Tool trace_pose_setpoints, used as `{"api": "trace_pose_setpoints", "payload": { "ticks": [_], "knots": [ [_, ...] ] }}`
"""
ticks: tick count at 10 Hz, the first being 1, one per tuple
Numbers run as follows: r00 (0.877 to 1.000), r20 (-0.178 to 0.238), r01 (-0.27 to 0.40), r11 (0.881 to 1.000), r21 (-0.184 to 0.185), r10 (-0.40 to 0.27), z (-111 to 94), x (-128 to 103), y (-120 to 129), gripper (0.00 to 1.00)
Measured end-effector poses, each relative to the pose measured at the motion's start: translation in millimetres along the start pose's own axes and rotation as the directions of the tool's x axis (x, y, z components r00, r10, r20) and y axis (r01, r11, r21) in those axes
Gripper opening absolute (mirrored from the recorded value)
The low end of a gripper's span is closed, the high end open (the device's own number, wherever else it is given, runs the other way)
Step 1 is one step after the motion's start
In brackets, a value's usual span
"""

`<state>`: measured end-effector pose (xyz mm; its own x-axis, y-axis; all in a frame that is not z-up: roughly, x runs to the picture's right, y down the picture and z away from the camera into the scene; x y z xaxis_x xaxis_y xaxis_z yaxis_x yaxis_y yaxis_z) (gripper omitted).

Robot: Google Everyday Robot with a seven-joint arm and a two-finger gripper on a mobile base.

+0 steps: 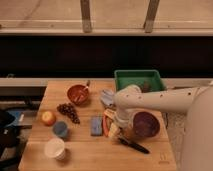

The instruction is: Place brush in plastic cup

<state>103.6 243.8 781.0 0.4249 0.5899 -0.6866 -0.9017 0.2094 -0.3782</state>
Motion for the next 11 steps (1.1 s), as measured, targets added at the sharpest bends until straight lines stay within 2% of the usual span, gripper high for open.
{"api": "trace_pose_setpoints", "payload": {
  "ticks": [4, 5, 6, 8, 11],
  "knots": [
    [0.998, -0.044, -0.040, 0.999, -0.028, 0.039, 24.2, 9.0, -13.3, 0.80],
    [0.998, -0.046, -0.040, 0.999, -0.028, 0.039, 26.1, 9.2, -13.7, 0.80],
    [0.998, -0.048, -0.037, 0.999, -0.015, 0.036, 27.2, 9.5, -13.2, 0.75],
    [0.999, -0.043, -0.028, 1.000, 0.009, 0.029, 26.4, 4.7, -6.4, 0.56],
    [0.999, -0.036, -0.019, 1.000, 0.021, 0.020, 26.3, 2.3, -3.0, 0.26]
  ]
}}
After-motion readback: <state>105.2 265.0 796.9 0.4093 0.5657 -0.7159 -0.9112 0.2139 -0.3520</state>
